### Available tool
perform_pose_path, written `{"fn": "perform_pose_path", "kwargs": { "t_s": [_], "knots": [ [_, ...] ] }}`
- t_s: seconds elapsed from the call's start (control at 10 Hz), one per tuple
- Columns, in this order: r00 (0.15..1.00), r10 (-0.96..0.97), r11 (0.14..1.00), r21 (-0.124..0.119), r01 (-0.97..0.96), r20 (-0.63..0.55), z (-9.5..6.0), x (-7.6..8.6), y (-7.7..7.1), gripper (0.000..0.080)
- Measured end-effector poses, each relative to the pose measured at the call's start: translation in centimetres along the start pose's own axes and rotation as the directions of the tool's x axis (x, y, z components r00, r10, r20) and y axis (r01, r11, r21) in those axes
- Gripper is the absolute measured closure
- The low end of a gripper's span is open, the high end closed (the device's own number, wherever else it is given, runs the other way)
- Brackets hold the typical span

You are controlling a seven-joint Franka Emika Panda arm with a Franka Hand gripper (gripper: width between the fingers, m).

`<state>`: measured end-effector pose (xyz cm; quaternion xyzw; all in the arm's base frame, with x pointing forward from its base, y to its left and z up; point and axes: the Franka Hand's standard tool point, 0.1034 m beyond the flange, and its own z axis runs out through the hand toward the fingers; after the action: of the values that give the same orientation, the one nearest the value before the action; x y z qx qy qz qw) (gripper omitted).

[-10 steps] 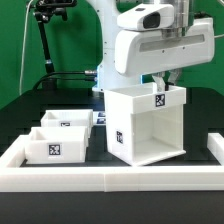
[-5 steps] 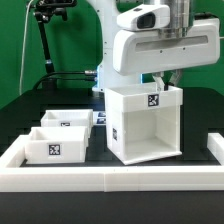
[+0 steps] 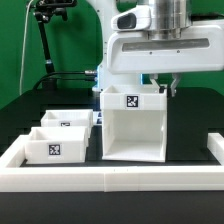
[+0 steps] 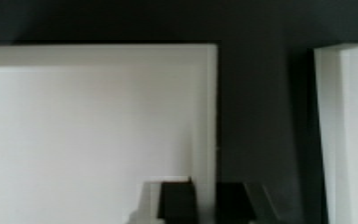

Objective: Assemble drawer

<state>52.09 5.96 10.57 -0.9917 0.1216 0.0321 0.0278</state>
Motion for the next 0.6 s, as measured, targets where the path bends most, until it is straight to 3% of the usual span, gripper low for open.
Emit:
{"fn": "perform_pose_path", "kwargs": {
  "t_s": [0.4, 0.5, 0.6],
  "knots": [
    [0.982, 0.188, 0.982, 0.011, -0.188, 0.01, 0.2, -0.2, -0.5, 0.0762],
    [0.937, 0.347, 0.937, 0.029, -0.348, 0.022, 0.3, 0.0, -1.1, 0.0762],
    [0.926, 0.376, 0.925, 0.045, -0.377, 0.025, 0.2, 0.8, -1.3, 0.0762]
  ]
}}
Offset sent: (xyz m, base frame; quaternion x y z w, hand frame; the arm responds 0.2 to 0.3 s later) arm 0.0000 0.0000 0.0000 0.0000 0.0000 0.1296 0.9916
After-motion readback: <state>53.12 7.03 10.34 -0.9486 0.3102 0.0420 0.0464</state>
